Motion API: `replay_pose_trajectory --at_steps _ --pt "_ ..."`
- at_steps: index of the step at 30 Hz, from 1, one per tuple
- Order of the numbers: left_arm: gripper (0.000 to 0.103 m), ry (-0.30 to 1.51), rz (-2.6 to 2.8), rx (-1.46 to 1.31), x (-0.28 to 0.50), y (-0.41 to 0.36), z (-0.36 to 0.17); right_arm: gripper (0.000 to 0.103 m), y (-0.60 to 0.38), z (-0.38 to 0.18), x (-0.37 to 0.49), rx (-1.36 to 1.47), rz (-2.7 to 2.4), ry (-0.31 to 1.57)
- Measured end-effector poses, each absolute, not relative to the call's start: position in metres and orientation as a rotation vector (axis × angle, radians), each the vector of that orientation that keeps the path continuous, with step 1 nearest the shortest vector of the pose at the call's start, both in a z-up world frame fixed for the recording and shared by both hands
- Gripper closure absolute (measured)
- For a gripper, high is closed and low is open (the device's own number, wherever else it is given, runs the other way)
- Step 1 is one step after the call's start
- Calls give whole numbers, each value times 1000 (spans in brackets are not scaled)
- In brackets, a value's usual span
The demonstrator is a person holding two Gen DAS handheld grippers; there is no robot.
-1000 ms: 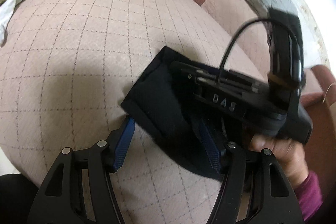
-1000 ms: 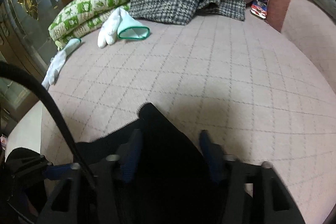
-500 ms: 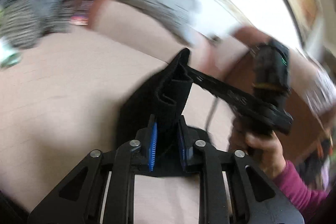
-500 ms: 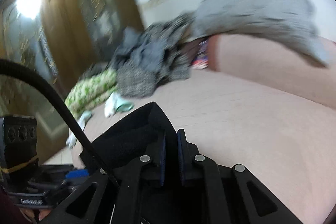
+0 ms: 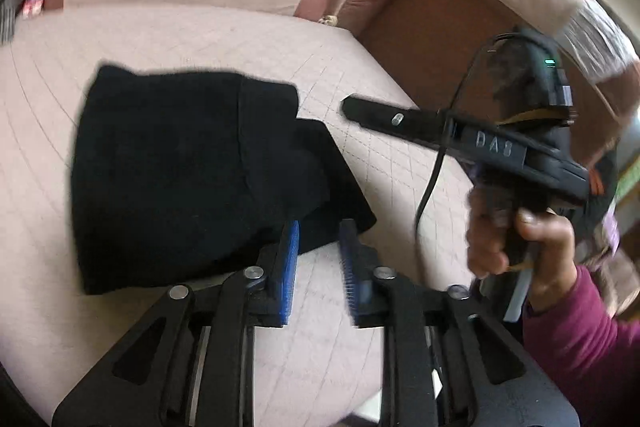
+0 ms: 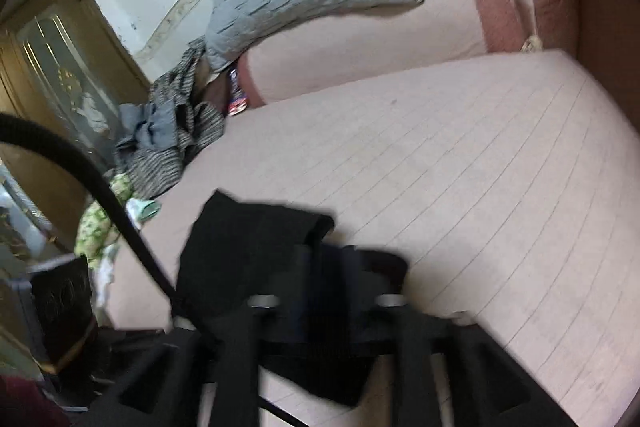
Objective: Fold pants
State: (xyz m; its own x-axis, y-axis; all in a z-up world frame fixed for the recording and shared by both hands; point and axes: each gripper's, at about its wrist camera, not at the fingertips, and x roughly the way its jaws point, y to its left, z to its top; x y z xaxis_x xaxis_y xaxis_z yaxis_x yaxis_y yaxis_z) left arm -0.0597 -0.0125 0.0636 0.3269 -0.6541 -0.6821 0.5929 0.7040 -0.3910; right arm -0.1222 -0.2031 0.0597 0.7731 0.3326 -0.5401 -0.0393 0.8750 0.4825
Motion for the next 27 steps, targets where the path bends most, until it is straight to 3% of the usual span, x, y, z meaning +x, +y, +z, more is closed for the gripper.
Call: replay_pose_trajectory --at_steps 2,3,8,12,14,15,16,23,27 --pt "55 883 -811 -54 -63 0 75 48 -190 56 -121 483 256 665" --pt "52 862 -802 -58 -62 8 81 48 -183 53 -117 481 257 677" --pt "52 815 -664 -79 -28 36 85 48 -174 35 -95 505 239 734" --pt "52 882 -600 -65 12 27 60 48 -165 20 -72 467 199 774" --pt "52 903 -580 -53 21 22 49 59 -162 20 -70 489 194 731" --pt "52 911 -571 -46 23 19 47 84 -160 20 -68 494 202 726" --pt "52 916 -570 -45 24 17 46 91 -159 21 -69 490 200 722" --pt "52 841 -627 -90 2 23 73 96 -182 59 -125 476 180 617" --pt "52 890 -607 -49 8 3 56 96 -195 33 -123 480 84 711"
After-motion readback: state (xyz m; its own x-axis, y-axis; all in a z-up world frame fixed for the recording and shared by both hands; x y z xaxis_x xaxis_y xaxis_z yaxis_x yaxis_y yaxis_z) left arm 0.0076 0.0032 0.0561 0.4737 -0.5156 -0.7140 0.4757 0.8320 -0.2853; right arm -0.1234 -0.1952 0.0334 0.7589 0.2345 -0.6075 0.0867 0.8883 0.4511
